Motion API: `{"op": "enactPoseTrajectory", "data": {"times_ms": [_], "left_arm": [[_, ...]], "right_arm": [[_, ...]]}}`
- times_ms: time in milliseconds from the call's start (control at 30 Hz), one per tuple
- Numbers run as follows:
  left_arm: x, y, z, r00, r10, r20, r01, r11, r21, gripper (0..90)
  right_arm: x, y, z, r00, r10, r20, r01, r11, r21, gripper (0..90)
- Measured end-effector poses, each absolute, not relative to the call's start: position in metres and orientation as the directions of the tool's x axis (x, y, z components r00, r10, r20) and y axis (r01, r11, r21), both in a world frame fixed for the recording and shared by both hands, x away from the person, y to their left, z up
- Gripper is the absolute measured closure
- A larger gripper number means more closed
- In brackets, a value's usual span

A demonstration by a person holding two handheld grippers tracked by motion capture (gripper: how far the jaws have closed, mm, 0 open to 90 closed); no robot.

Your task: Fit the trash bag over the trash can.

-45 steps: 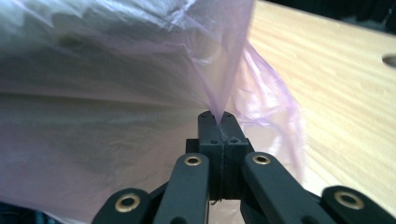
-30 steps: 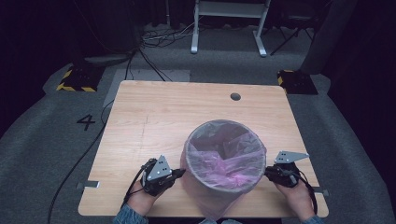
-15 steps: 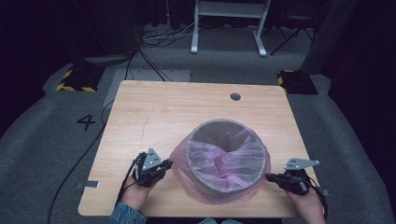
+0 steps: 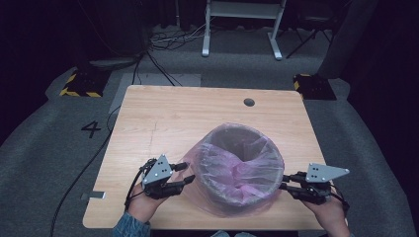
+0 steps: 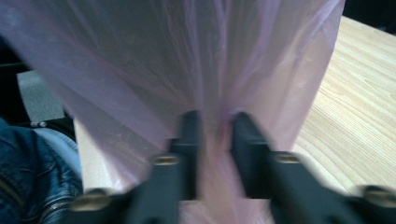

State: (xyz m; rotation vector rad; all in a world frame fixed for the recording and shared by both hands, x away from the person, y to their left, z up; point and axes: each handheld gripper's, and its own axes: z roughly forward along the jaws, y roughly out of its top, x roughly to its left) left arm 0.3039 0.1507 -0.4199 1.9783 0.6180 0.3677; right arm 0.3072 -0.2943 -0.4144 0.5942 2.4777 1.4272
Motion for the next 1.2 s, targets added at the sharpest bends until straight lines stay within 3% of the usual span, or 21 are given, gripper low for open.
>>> {"op": "enactPoseTrajectory", "data": {"times_ms": [67,133,300,433,800,833,867,900,1000,1100,1200], "left_arm": [[0.311,0.146,-0.426,0.817,0.576,-0.021,0.305,-0.401,0.864,83.5],[0.317,0.141,-0.433,0.82,0.572,-0.021,0.317,-0.425,0.848,88.8],[0.323,0.13,-0.447,0.829,0.559,-0.017,0.334,-0.47,0.817,89.9],[0.323,0.12,-0.455,0.839,0.544,0.019,0.332,-0.539,0.774,90.0],[0.313,0.133,-0.469,0.86,0.51,-0.002,0.355,-0.596,0.721,89.8],[0.312,0.139,-0.467,0.852,0.523,-0.014,0.356,-0.561,0.747,84.0],[0.312,0.146,-0.464,0.851,0.525,-0.031,0.353,-0.527,0.773,65.5],[0.312,0.152,-0.461,0.854,0.518,-0.058,0.356,-0.499,0.79,53.7],[0.307,0.169,-0.446,0.876,0.466,-0.124,0.327,-0.387,0.862,37.6],[0.302,0.167,-0.436,0.896,0.427,-0.123,0.283,-0.334,0.899,32.7],[0.302,0.151,-0.432,0.911,0.403,-0.091,0.252,-0.368,0.895,31.6]], "right_arm": [[0.313,-0.29,-0.417,-0.883,0.469,0.009,0.25,0.455,0.855,90.0],[0.32,-0.288,-0.422,-0.871,0.49,0.03,0.286,0.458,0.842,90.0],[0.336,-0.284,-0.445,-0.849,0.524,0.069,0.374,0.504,0.779,90.0],[0.339,-0.28,-0.461,-0.848,0.523,0.086,0.403,0.531,0.745,90.0],[0.325,-0.282,-0.486,-0.854,0.505,0.123,0.452,0.604,0.656,88.9],[0.324,-0.283,-0.485,-0.855,0.504,0.121,0.453,0.612,0.649,83.6],[0.321,-0.286,-0.483,-0.851,0.513,0.111,0.451,0.608,0.653,75.2],[0.318,-0.289,-0.479,-0.853,0.511,0.1,0.433,0.589,0.682,61.5],[0.307,-0.297,-0.463,-0.868,0.492,0.07,0.362,0.53,0.766,36.8],[0.299,-0.298,-0.447,-0.885,0.462,0.061,0.309,0.482,0.82,29.3],[0.294,-0.287,-0.435,-0.91,0.409,0.064,0.269,0.467,0.842,36.0]]}}
